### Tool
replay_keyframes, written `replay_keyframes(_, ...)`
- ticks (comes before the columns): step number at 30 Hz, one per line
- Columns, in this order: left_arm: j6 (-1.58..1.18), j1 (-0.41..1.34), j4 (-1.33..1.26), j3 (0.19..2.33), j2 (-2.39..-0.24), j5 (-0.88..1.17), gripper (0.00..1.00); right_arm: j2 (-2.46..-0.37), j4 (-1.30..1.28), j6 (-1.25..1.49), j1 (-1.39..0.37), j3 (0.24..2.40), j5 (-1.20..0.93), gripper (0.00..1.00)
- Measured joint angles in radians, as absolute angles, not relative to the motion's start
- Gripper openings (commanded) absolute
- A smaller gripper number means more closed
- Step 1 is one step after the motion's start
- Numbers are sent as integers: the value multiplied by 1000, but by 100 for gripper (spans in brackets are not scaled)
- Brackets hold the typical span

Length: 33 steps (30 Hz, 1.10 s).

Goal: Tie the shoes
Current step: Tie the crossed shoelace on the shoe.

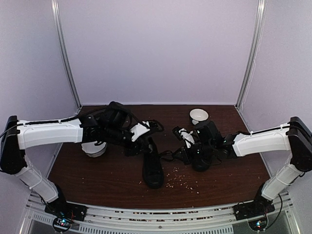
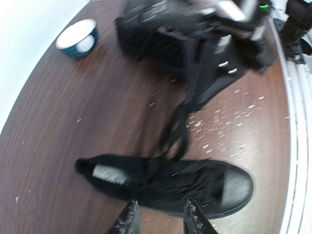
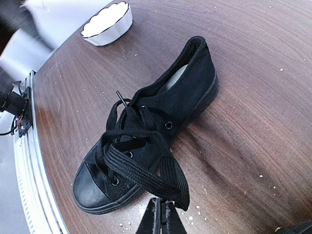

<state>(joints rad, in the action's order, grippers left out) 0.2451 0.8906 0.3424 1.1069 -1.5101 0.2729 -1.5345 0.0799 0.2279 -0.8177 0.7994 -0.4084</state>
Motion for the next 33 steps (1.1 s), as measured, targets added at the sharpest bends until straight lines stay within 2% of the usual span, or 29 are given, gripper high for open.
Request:
replay_keyframes(2, 242, 834, 329, 1090, -1511, 276, 28, -1536, 80, 228, -818, 799, -412, 0)
replay_keyframes(7, 252, 786, 316, 1092, -1583, 273, 48, -1538, 81, 227, -818, 799, -419, 0)
replay_keyframes(10, 272, 791, 316, 1119, -1664, 291, 50, -1538, 83, 227, -818, 799, -420, 0)
replay_keyframes(17, 335, 792, 375, 1228, -1809, 328, 42, -1541, 89, 228, -818, 799, -424, 0)
replay_keyframes(21, 350, 792, 381, 1242, -1819, 340, 28, -1545, 98, 228, -818, 797, -426, 0)
replay_keyframes(23, 352, 792, 390, 1246, -1820, 345, 25, -1545, 102, 228, -818, 796, -426, 0)
replay_keyframes(26, 359, 792, 405, 1251, -1820, 362, 25, -1545, 103, 228, -818, 794, -427, 0)
replay_keyframes(30, 369, 792, 434, 1251, -1820, 382, 34, -1545, 103, 228, -818, 794, -427, 0)
replay_keyframes(33, 372, 792, 443, 1251, -1820, 385, 26, -1545, 103, 228, -817, 794, -427, 0)
